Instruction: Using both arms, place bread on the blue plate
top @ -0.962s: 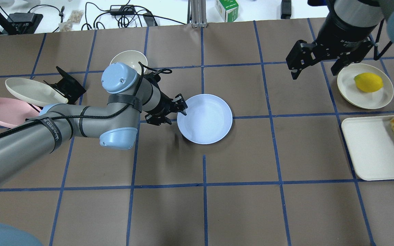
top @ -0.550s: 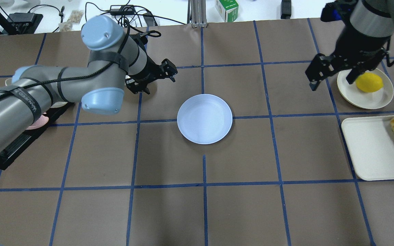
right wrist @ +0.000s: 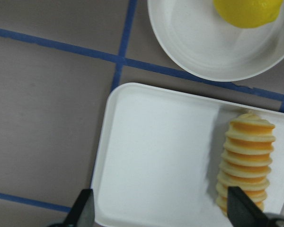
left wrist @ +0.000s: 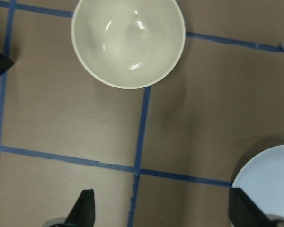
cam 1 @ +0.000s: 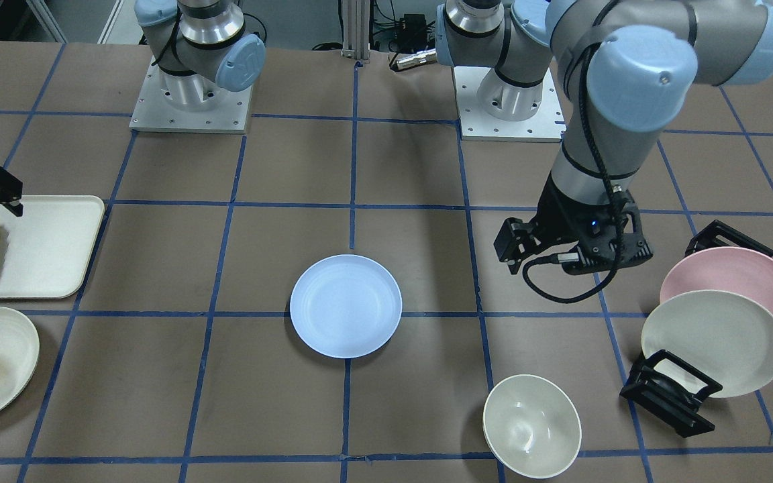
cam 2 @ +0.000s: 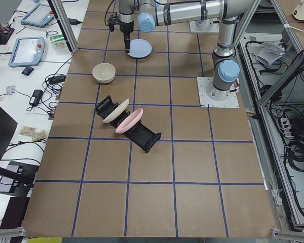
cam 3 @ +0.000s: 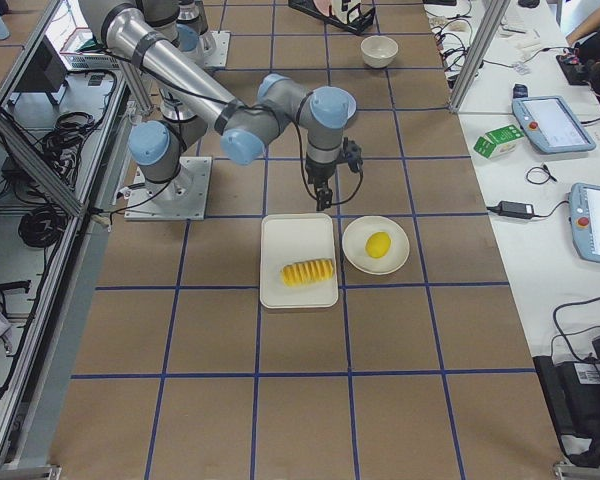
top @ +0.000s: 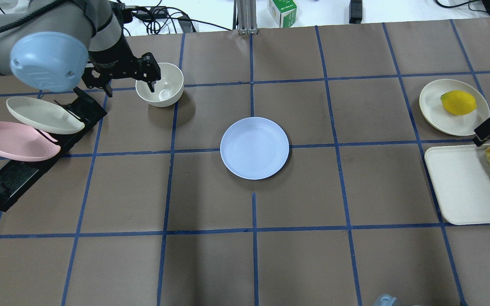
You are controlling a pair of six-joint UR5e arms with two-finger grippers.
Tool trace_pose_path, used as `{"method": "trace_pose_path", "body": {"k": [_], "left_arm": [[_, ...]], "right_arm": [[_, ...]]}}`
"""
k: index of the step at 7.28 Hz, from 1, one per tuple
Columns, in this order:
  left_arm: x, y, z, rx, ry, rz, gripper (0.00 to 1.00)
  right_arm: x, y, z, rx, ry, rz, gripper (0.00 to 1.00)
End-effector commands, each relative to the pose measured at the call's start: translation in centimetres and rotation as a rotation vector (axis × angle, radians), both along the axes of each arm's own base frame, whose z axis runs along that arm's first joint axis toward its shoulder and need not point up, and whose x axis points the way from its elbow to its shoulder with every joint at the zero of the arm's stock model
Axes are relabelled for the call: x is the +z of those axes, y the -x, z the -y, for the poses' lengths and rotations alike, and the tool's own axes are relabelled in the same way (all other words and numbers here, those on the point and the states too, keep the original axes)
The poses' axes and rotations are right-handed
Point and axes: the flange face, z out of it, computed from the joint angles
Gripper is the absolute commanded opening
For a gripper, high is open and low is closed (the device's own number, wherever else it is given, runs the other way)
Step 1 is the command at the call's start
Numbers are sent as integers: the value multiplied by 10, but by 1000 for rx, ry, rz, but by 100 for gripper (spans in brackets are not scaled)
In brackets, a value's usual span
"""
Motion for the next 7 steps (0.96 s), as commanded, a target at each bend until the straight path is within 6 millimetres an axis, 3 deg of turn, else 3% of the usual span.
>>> {"method": "trace_pose_path", "body": {"k": [1,2,4,5,7], "left_arm": [[34,-12,-32,8,-39,7,100],[43,-15,-35,9,-20,11,100],[46,-20,-40,17,-17,8,100],[46,-21,-42,8,-18,8,100],[45,-21,-41,-21,-19,-25,100]], "right_arm": [[-60,86,-5,11,6,-8,100],[-81,124,-16,-36,-11,12,100],[-113,135,-14,4,-26,45,100],[-137,129,-18,-6,-52,84,100],[-149,130,-18,-1,-57,85,99]]}}
